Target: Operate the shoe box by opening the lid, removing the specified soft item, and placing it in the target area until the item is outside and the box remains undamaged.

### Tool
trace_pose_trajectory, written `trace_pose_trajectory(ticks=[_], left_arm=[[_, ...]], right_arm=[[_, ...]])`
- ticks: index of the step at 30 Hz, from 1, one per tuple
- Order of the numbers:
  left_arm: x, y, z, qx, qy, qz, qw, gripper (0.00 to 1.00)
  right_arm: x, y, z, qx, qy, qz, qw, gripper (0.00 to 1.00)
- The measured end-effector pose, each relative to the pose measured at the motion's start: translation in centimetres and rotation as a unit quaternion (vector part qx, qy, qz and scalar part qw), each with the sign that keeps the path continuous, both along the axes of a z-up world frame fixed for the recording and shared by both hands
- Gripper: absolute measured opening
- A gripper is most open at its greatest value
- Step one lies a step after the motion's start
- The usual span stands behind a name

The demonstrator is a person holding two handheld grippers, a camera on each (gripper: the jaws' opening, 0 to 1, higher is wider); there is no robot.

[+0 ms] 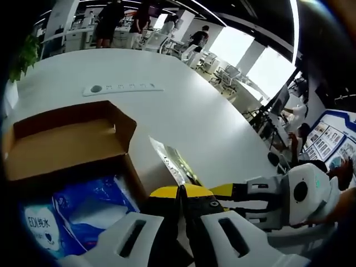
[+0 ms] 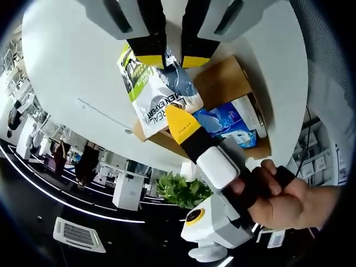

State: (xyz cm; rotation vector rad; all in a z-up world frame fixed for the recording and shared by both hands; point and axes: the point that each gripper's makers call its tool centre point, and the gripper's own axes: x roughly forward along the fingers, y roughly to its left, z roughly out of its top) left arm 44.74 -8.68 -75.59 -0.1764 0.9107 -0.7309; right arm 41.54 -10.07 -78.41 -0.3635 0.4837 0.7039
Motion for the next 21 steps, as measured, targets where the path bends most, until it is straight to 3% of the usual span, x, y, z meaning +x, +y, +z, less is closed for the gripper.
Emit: trace_pose_trajectory(ticks=[11, 21], left_arm=[[0.3, 0.2, -0.2, 0.025, -0.033, -0.028, 0.9988, 0.01], [1.4, 1.1, 1.0, 0.021, -0.059, -0.007, 0.9980, 0.03]], right_arm=[[0.0, 0.1, 0.0, 0.016, 0.005, 0.000, 0.9999, 0.00], [0.4, -0.3, 0.1, 0.026, 0.006, -0.009, 0.9996, 0.00]])
